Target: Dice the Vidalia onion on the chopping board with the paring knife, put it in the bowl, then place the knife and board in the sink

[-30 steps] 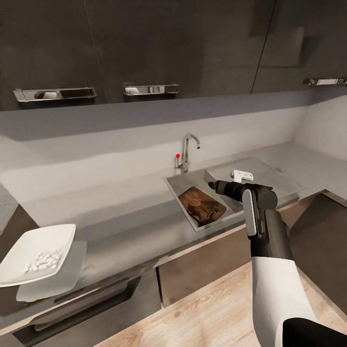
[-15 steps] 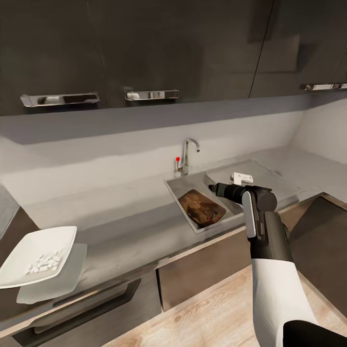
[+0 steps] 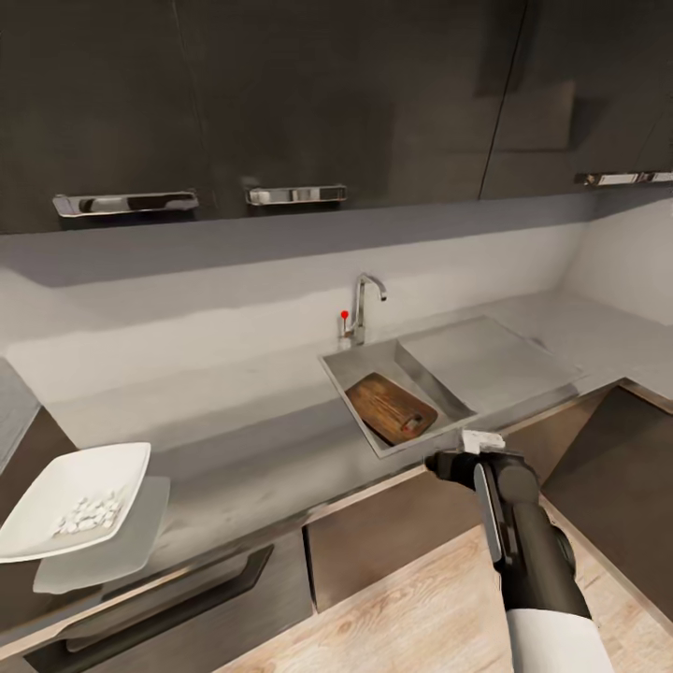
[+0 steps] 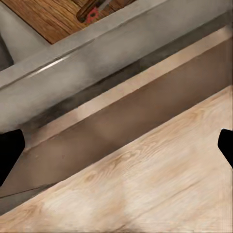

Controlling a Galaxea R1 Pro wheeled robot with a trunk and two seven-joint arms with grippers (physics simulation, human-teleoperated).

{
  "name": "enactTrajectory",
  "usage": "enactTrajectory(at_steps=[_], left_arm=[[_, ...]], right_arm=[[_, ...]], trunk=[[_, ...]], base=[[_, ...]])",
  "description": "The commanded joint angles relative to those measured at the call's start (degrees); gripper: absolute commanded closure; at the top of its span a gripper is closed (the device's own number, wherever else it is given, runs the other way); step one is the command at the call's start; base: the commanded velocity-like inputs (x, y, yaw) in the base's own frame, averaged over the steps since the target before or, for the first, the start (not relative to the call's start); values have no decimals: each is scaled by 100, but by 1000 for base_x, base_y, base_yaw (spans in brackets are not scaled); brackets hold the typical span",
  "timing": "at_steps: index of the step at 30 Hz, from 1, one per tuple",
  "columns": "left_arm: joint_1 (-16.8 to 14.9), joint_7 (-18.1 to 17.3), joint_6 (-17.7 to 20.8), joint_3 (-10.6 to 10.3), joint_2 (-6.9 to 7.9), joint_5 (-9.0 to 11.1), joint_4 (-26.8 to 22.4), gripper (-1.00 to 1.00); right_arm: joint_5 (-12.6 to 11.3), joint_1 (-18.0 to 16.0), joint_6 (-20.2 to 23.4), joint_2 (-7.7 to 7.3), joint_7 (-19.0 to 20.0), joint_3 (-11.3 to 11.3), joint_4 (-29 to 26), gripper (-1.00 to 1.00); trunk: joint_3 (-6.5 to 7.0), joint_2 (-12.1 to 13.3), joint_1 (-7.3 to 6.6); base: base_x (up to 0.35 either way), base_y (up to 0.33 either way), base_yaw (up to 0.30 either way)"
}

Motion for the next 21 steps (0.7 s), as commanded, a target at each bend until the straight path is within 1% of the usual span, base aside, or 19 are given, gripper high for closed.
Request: enactTrajectory(at_steps=[1,2,3,5,6,8,9,10,11,12,17,19,21], left_arm=[[-6,21,-28,-47,3,11,-14,-100],[-6,-8,-31,-46,4,11,-15,-100],[-6,-20,-34,-46,2,11,-16,-100],[-6,-63,-39,-46,1,11,-18,-100],[-6,-93,-43,-47,2,11,-16,-100],[-6,-129,-48,-47,4,11,-14,-100],[-6,-154,-51,-47,4,11,-13,-100],[-6,-161,-52,-46,4,11,-13,-100],[-6,-168,-53,-46,5,11,-12,-100],[-6,-168,-53,-46,5,11,-12,-100],[-8,-170,-54,-46,5,11,-14,-100],[-7,-168,-54,-45,7,11,-15,-100],[-7,-168,-54,-45,7,11,-15,-100]], right_arm=[[44,127,18,-32,39,-101,-114,-100],[45,215,13,-61,38,-176,-209,-100],[46,246,11,-71,38,-204,-244,-100],[46,307,7,-90,42,-247,-315,-100],[46,330,3,-98,41,-231,-346,-100],[47,350,-5,-104,36,-108,-372,-100],[47,360,-37,-108,32,118,-386,-100],[47,364,-70,-109,31,254,-391,-100],[47,367,-107,-110,29,379,-396,-100],[47,369,-121,-110,29,424,-397,-100],[51,396,-130,-111,28,481,-400,-100],[59,488,-121,-111,24,465,-396,-100],[72,768,-115,-111,3,430,-393,-100]], trunk=[[-2,-11,4],[7,-11,4],[15,-11,4],[28,-11,4],[35,-11,4],[47,-11,4],[52,-11,4],[58,-11,4],[63,-11,4],[68,-11,4],[94,-11,4],[107,-11,4],[122,-11,4]], base=[[0,0,0],[0,0,0],[0,0,0],[0,0,0],[0,0,0],[0,0,0],[0,0,0],[0,0,0],[0,0,0],[0,0,0],[0,0,-4],[0,0,-51],[0,0,-81]])
